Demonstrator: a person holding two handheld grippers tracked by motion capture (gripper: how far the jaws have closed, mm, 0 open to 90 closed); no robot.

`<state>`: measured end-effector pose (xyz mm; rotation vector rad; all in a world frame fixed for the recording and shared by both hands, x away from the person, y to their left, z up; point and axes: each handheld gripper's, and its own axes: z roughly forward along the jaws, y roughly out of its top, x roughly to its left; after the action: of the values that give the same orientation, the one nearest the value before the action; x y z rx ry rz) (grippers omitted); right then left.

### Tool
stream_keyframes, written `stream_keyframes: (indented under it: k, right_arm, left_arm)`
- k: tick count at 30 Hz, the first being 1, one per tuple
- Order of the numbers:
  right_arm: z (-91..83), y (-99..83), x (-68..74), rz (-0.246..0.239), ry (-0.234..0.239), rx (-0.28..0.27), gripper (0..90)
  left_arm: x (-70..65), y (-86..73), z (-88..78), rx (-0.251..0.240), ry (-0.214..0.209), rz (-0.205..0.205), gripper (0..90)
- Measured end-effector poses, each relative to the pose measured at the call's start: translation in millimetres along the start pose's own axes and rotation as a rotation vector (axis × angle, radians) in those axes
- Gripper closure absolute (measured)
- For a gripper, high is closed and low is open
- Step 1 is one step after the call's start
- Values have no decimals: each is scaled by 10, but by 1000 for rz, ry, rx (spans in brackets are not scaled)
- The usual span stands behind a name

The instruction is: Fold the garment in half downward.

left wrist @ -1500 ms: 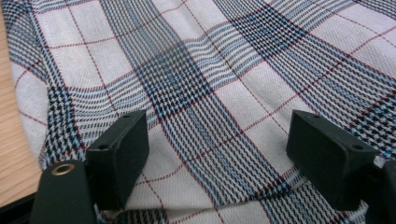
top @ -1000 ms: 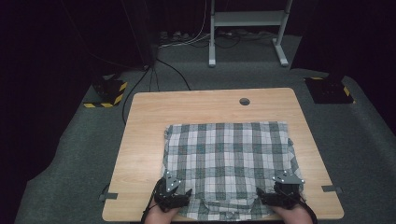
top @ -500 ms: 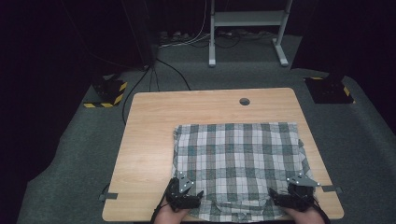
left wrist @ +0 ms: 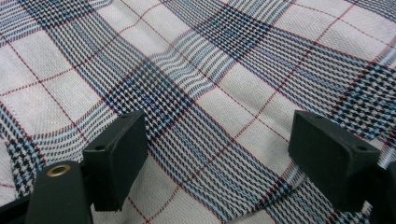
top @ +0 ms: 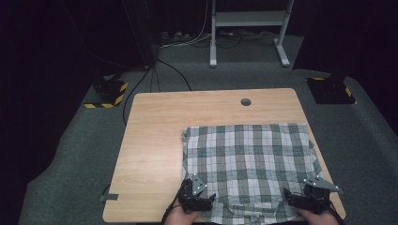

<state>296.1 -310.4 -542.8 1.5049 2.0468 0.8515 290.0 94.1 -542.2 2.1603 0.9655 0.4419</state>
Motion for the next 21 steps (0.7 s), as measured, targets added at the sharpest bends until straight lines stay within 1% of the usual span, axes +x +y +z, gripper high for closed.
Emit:
stream_keyframes:
  k: [6, 14, 20, 21]
  right_arm:
    - [14, 5, -77, 13, -14, -7, 32]
    - [80, 70, -167, 26, -28, -9, 29]
    - [90, 79, -183, 32, -33, -11, 29]
    - [86, 78, -181, 27, -36, -12, 30]
  left_arm:
    - [-38, 41, 41, -1, -15, 20, 198]
    - [-35, 105, 113, -4, -25, 26, 198]
    - [-33, 129, 142, -8, -27, 26, 197]
    - [-26, 125, 141, -10, -34, 32, 195]
